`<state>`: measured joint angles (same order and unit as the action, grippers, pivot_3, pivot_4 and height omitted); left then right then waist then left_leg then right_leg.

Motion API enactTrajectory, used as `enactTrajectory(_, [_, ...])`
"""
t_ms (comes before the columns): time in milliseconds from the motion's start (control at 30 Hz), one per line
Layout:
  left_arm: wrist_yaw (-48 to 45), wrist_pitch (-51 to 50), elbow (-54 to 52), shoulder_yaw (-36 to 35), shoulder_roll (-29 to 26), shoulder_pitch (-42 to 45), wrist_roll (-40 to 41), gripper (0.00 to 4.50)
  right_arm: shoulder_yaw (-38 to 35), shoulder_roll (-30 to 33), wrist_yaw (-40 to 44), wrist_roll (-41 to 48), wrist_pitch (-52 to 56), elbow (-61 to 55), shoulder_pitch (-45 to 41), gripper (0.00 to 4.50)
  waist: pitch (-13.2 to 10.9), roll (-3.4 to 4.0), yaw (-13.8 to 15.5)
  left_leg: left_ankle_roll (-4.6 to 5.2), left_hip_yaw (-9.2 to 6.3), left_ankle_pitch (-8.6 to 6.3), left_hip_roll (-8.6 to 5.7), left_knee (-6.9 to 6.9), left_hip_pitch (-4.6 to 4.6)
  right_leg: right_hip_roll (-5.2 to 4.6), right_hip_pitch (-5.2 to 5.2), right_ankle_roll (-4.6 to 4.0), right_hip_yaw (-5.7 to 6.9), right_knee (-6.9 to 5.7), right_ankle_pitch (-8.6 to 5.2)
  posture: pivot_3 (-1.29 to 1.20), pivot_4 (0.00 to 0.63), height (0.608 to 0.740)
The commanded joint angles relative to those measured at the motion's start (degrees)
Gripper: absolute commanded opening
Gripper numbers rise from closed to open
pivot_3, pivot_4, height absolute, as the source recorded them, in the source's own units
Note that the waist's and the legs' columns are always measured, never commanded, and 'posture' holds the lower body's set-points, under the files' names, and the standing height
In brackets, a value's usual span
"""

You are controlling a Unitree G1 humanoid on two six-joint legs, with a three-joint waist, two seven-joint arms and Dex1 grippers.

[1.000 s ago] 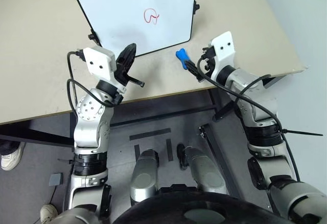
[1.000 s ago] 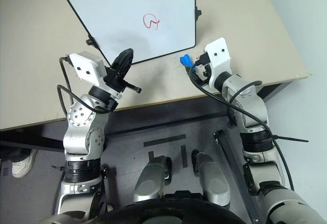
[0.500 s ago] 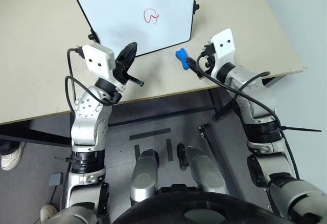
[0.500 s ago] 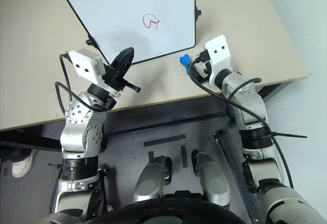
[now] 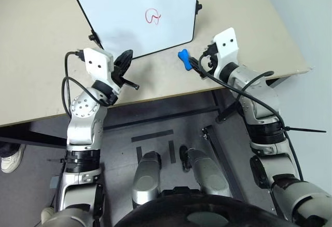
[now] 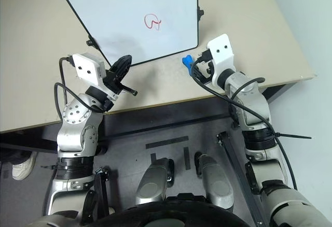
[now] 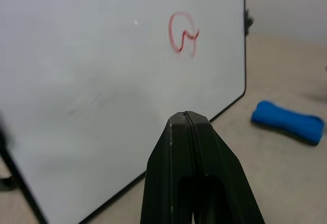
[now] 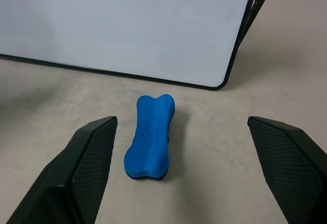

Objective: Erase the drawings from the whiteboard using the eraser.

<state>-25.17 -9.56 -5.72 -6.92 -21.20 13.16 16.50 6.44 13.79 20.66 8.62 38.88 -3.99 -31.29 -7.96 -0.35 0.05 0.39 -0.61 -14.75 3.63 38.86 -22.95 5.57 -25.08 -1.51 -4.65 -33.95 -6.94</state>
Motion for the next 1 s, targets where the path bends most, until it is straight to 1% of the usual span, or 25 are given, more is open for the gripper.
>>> enactTrajectory(33, [-0.9,1.6,-1.4,-1.4,-0.3,0.5,0.8,0.0,0.0,-0.3,-0.6,-0.5,0.2,-1.5,-1.8,4.33,0.0,0.0,0.0,0.0,0.01,0.0,0.0,0.0,0.0,0.0,0.0,-0.01,0.0,0.0,-0.01,0.0,0.15,0.74])
enactTrajectory(100, [-1.5,1.6,-1.6,-1.5,-0.2,0.6,1.5,0.0,0.3,-0.9,-0.5,-0.2,1.6,-0.5,-3.1,4.33,0.0,0.0,0.0,0.0,0.01,0.0,0.0,0.0,-0.01,0.0,0.0,-0.03,0.0,0.01,-0.02,0.0,0.15,0.74])
enactTrajectory(133, [-1.7,1.6,-1.6,-1.6,-0.3,0.6,1.6,0.0,0.6,-1.2,-0.5,-0.1,2.9,0.5,-3.9,4.42,0.0,0.0,-0.1,0.0,0.01,0.0,0.0,0.0,-0.01,0.0,0.0,-0.06,0.0,0.0,-0.04,0.0,0.15,0.74])
enactTrajectory(267, [-2.1,1.9,-0.8,-1.8,-0.3,0.5,1.8,0.0,1.4,-3.3,-0.9,-0.4,5.1,6.7,-7.8,4.42,0.0,0.0,-0.2,0.0,0.0,0.0,0.0,-0.01,0.0,0.0,-0.05,-0.18,0.0,-0.04,-0.07,0.0,0.15,0.74])
enactTrajectory(467, [-3.4,1.9,-0.6,-1.1,0.5,0.6,2.6,0.0,2.2,-6.0,-3.1,-3.3,4.1,16.5,-12.3,4.42,0.0,0.0,-0.1,0.0,0.0,0.0,0.01,-0.07,-0.08,0.0,-0.19,-0.21,0.0,-0.08,-0.07,0.0,0.15,0.74])
enactTrajectory(633, [-4.0,1.6,-1.2,-0.6,0.9,0.2,2.4,0.0,2.9,-6.8,-3.1,-4.8,2.7,19.1,-13.3,4.42,0.0,0.0,-0.1,-0.12,0.0,-0.1,0.01,-0.09,-0.12,-0.01,-0.26,-0.47,0.01,-0.13,0.1,0.0,0.15,0.74])
enactTrajectory(800, [-4.0,1.2,-1.5,-0.3,1.1,0.2,2.3,0.0,2.7,-7.3,-3.4,-5.3,2.5,18.9,-12.9,4.42,0.0,0.0,-0.2,-0.22,0.01,-0.17,0.01,-0.16,-0.14,-0.01,-0.39,-0.58,0.01,-0.28,0.05,0.0,0.15,0.74])
enactTrajectory(900, [-4.0,1.1,-1.3,0.1,1.1,0.4,2.2,0.0,2.6,-7.4,-3.7,-5.8,2.0,19.0,-13.0,3.86,0.0,0.0,-0.2,-0.23,0.01,-0.18,0.01,-0.18,-0.14,-0.01,-0.43,-0.6,0.01,-0.36,0.0,0.0,0.15,0.74])
enactTrajectory(1000, [-4.0,1.1,-1.2,0.5,1.1,0.5,2.1,0.0,2.4,-7.5,-3.6,-6.0,1.9,19.0,-13.0,2.87,0.0,0.0,-0.2,-0.23,0.01,-0.18,0.01,-0.18,-0.14,-0.01,-0.44,-0.6,0.01,-0.39,0.0,0.0,0.15,0.74])
